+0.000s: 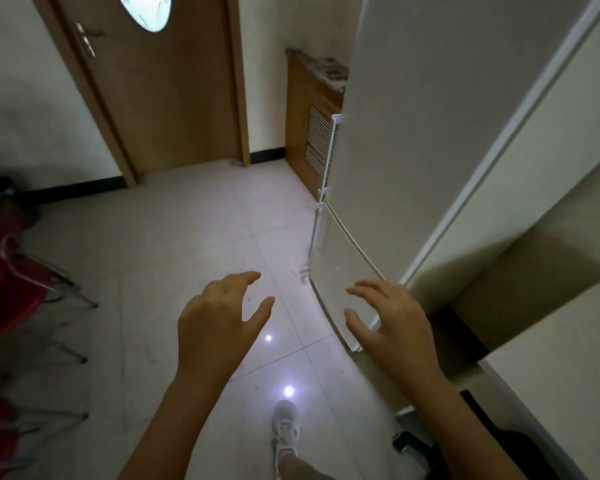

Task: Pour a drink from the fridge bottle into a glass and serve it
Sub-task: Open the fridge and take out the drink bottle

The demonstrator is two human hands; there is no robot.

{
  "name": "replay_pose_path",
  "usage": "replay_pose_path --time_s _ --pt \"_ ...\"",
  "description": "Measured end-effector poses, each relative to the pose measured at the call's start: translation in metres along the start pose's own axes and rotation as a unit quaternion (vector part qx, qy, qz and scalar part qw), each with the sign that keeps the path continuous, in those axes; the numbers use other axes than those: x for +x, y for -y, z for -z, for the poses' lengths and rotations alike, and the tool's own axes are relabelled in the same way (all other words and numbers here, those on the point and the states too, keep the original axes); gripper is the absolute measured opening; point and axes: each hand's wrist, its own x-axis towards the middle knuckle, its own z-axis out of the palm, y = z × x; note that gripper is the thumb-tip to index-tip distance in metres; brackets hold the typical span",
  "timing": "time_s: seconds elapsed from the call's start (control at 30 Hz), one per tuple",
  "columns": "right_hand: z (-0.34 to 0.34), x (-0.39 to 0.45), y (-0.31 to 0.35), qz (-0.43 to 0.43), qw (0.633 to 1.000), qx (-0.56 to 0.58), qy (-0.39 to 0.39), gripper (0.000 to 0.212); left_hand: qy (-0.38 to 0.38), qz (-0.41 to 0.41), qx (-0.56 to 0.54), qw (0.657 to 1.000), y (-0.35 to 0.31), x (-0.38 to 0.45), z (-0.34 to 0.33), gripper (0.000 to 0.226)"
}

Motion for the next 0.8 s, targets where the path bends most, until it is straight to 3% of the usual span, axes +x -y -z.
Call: replay_pose_path --time_s 0.57,0.8 --pt "-0.100 0.256 0.015 0.034 0.990 0.099 0.089 0.030 0.010 0.078 0.022 0.997 0.092 0.218 -0.057 0.037" --pt "-0.142 0.349 0.007 -0.006 0.997 0.054 0.061 0.035 0.026 0.059 0.013 0.998 0.133 0.326 -0.103 0.025"
